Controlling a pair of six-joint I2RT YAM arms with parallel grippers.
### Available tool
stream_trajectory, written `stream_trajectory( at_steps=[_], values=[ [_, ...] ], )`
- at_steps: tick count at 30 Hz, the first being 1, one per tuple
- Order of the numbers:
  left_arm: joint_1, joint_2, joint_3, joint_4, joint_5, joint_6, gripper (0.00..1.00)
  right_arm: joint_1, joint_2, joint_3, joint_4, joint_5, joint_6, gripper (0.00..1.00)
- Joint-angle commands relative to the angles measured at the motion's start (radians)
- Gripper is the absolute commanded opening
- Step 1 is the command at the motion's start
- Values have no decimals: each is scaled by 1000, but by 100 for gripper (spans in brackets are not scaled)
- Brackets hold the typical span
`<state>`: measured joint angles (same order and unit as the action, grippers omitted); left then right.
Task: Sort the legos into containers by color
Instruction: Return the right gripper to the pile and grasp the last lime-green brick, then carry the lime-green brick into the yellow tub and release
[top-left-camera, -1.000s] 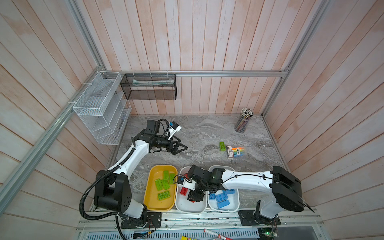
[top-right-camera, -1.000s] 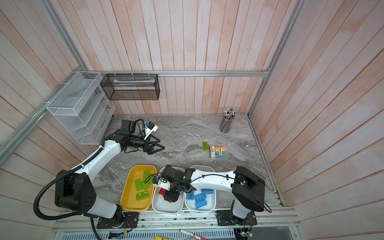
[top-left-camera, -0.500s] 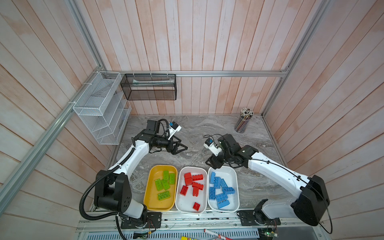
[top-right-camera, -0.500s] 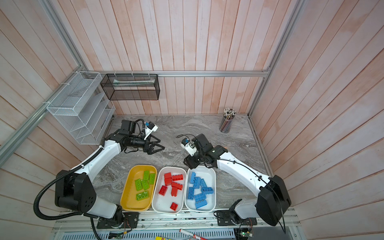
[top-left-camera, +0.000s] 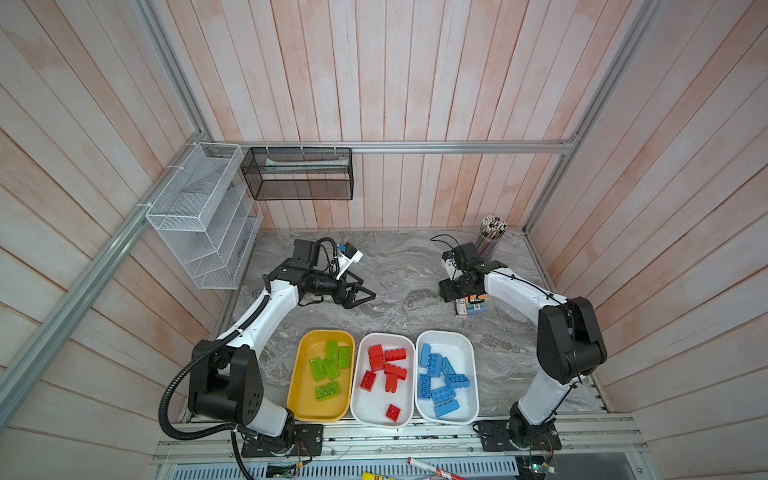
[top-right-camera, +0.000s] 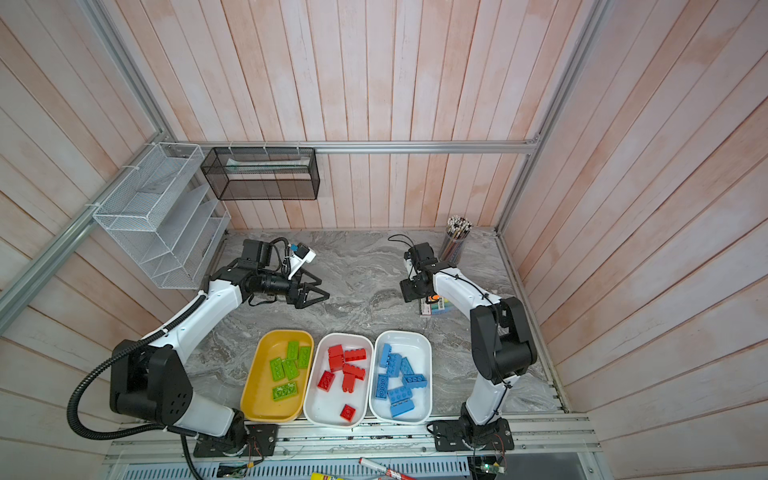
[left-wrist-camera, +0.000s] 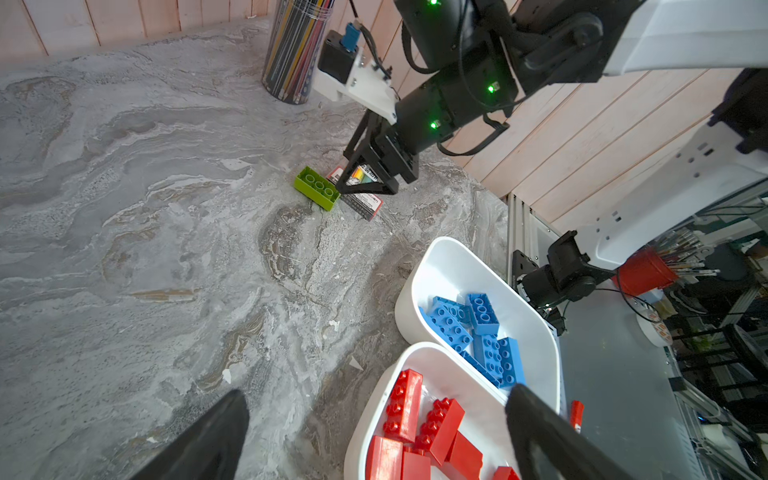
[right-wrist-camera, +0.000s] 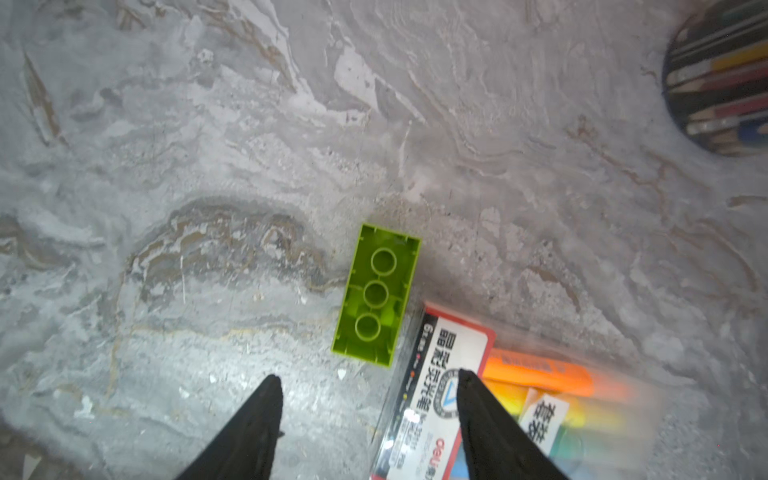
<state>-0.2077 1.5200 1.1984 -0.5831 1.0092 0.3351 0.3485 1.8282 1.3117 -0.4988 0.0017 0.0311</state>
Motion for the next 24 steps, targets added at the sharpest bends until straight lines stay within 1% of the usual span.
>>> stream_trajectory(
  at_steps=[1, 4, 6, 10, 12, 15, 19, 23, 24],
  values=[
    [6, -25, -9, 13, 12, 4, 98, -8, 71, 52, 30, -14, 23, 64],
    [6, -21, -8, 12, 11, 4, 98, -9, 130, 85, 23, -35, 31, 59],
    [6, -17, -5, 11, 11, 6, 98, -10, 152, 90, 22, -35, 39, 58],
    [6, -17, -1, 6, 6, 10, 98, -9, 177, 79, 28, -23, 51, 54],
    [5, -15, 0, 6, 9, 8, 98, -10, 191, 75, 28, -36, 55, 51],
    [6, -12, 2, 3, 9, 10, 98, -8, 203, 66, 31, -50, 59, 45],
    [6, -12, 1, 2, 9, 12, 98, -8, 202, 57, 18, -36, 63, 33],
    [6, -13, 4, 0, 7, 12, 98, -2, 178, 54, -5, -21, 53, 23],
    [6, -12, 7, -5, 3, 15, 98, 2, 164, 55, -12, -22, 49, 22]
  ],
)
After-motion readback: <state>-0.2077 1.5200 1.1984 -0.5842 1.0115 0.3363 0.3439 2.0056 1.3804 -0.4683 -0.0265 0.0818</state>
